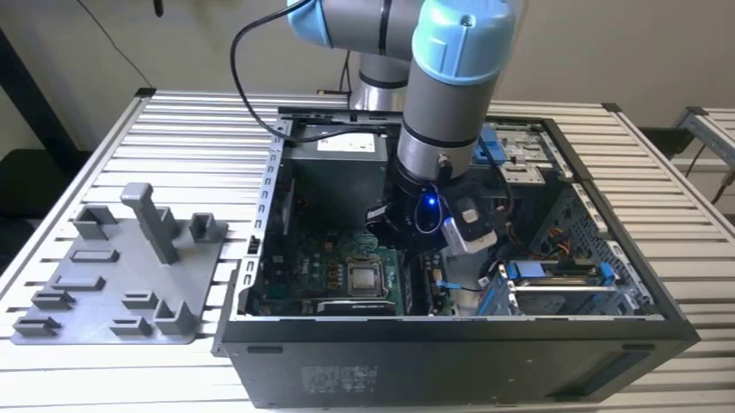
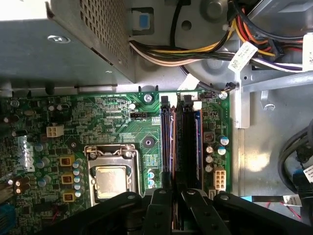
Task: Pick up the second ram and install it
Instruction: 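Insert the second ram into the second slot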
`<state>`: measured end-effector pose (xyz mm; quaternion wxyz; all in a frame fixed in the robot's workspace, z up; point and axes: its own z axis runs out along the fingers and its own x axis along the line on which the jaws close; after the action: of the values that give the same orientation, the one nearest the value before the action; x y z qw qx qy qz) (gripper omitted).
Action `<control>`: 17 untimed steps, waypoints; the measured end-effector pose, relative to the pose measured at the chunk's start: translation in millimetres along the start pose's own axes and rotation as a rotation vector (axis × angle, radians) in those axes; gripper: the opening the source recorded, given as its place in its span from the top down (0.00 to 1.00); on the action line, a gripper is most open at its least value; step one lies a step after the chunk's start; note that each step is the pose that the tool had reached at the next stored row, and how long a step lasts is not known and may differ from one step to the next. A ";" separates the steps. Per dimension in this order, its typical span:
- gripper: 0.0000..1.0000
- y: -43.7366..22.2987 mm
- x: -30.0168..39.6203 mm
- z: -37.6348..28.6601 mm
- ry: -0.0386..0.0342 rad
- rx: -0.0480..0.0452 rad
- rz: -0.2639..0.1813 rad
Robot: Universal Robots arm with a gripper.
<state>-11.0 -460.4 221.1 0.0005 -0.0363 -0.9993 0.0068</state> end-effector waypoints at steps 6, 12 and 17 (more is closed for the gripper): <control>0.86 0.3 -0.3 0.5 0.0000 -0.0003 0.000; 0.86 0.7 -0.4 1.3 0.0000 -0.0002 0.000; 0.86 0.7 -0.4 1.4 0.0000 -0.0002 0.000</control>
<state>-10.6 -459.7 219.7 0.0005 -0.0363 -0.9993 0.0067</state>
